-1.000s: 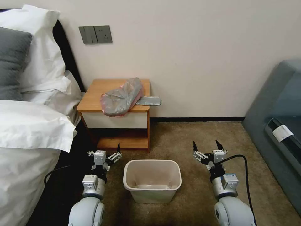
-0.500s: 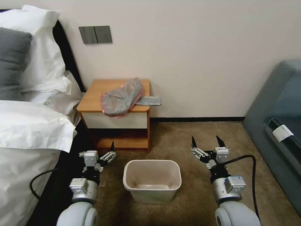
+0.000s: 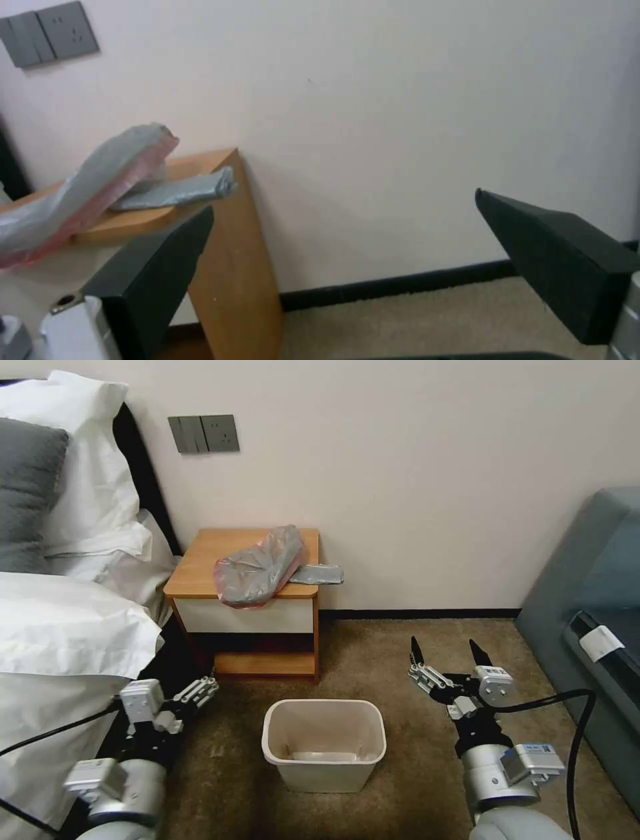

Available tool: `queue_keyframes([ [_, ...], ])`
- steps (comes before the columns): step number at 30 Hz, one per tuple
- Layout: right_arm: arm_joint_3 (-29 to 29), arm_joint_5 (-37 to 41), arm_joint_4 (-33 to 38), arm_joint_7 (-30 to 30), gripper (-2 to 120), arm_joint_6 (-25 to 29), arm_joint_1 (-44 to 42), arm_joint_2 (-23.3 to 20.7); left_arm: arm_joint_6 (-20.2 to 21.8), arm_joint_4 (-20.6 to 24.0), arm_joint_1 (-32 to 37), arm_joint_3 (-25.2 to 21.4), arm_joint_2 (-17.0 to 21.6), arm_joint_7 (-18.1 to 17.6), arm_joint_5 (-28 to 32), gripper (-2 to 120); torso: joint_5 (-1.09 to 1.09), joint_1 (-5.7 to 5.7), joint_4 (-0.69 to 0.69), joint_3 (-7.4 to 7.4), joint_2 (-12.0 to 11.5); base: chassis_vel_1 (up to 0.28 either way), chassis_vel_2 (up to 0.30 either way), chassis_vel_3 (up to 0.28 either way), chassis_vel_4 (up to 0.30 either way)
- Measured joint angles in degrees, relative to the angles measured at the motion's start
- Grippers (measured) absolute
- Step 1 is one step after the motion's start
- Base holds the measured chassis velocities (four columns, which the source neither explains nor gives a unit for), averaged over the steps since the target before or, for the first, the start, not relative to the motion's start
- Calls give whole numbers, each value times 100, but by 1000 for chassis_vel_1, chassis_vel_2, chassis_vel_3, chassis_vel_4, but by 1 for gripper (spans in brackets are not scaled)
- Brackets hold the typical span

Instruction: Pick up the garbage bag from the table and place it over the trash can.

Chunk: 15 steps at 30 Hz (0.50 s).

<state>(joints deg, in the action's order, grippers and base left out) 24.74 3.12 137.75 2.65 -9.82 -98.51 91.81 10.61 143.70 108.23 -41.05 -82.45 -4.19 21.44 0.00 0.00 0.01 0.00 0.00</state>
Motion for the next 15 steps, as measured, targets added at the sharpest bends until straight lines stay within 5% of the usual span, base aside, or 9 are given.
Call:
queue_keyframes([
  [11,53,387,-523,64,100,-89,352,-211,-120,2,51,-73,85,63,185,100,0,0,-1,0,0,0,0,0,0],
  [15,68,1159,-893,155,100,-292,906,-470,-540,-6,61,-119,114,206,276,100,1,0,-1,0,0,0,0,0,0],
])
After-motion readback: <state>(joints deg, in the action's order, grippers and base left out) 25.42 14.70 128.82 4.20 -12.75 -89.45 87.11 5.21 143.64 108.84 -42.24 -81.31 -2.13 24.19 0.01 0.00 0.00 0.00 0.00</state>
